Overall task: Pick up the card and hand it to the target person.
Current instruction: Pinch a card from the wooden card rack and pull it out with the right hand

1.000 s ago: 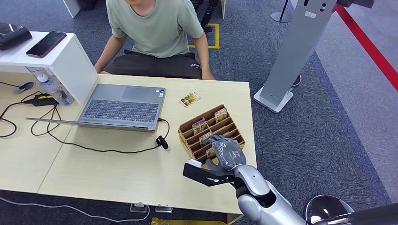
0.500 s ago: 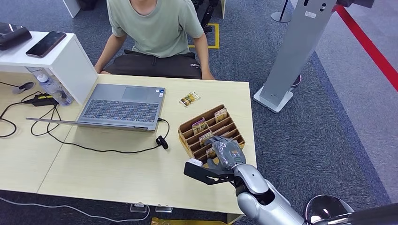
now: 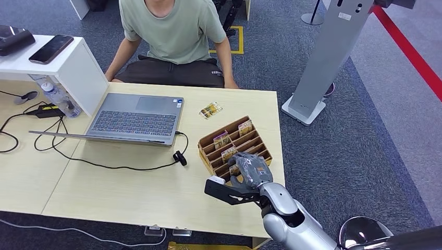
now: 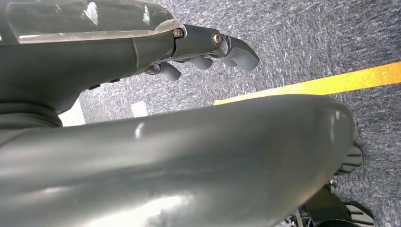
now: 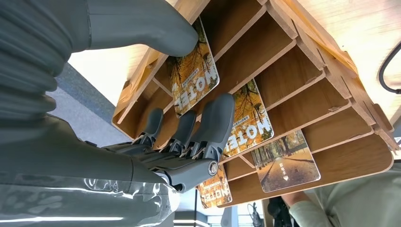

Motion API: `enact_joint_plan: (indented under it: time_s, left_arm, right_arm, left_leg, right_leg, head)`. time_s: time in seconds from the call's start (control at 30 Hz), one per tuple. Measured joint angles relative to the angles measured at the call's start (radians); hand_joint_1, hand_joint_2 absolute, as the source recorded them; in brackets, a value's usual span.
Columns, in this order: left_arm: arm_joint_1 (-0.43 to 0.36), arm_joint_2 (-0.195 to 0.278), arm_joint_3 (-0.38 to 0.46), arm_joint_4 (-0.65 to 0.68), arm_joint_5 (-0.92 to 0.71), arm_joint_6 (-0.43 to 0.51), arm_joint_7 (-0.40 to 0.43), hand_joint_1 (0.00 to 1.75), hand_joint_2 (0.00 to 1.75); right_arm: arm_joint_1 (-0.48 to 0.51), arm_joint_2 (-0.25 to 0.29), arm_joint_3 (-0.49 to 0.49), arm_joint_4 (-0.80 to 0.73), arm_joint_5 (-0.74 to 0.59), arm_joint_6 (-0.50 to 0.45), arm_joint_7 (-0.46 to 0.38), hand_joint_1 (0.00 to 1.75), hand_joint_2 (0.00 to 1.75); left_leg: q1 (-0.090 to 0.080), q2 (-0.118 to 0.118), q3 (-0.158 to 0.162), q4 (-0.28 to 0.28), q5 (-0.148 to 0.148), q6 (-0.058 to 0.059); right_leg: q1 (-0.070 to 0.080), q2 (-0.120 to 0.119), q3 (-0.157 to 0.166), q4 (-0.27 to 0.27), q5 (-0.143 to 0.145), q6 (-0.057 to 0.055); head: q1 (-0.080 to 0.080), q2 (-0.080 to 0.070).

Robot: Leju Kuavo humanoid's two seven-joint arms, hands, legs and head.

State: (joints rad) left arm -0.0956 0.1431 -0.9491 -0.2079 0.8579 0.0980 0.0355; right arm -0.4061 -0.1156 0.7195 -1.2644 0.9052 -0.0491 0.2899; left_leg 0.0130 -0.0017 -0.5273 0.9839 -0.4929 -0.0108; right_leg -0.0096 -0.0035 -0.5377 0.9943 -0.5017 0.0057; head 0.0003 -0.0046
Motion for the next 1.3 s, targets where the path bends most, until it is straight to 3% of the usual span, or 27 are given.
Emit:
enact_joint_plan:
  time_s: [0.53, 0.93, 1.1, 1.3]
  left_arm:
    - [0.0, -0.001, 0.0, 0.0, 0.0, 0.0, 0.0, 0.0, 0.0]
    - [0.0, -0.001, -0.015, 0.0, -0.001, 0.0, 0.0, 0.0, 0.0]
    - [0.0, -0.001, -0.015, 0.0, -0.001, 0.0, 0.0, 0.0, 0.0]
    - [0.0, -0.001, -0.016, 0.0, -0.001, 0.0, 0.0, 0.0, 0.0]
  right_arm:
    - [0.0, 0.0, 0.0, 0.006, -0.003, -0.013, 0.001, 0.89, 1.75]
    - [0.0, 0.0, 0.0, 0.006, -0.004, -0.013, 0.001, 1.21, 1.75]
    - [0.0, -0.001, 0.0, 0.007, -0.004, -0.013, 0.001, 1.09, 1.75]
    - [0.001, -0.001, 0.0, 0.007, -0.004, -0.013, 0.001, 1.1, 1.75]
  left_leg:
    - [0.0, 0.0, 0.0, 0.0, 0.0, 0.0]
    - [0.0, 0.0, 0.0, 0.0, 0.0, 0.0]
    - [0.0, 0.0, 0.0, 0.0, 0.0, 0.0]
    - [0.0, 0.0, 0.0, 0.0, 0.0, 0.0]
  right_leg:
    - [0.0, 0.0, 0.0, 0.0, 0.0, 0.0]
    - [0.0, 0.0, 0.0, 0.0, 0.0, 0.0]
    - [0.0, 0.0, 0.0, 0.0, 0.0, 0.0]
    - [0.0, 0.0, 0.0, 0.0, 0.0, 0.0]
  head:
    - [0.0, 0.0]
    - [0.0, 0.0]
    - [0.0, 0.0]
    - [0.0, 0.0]
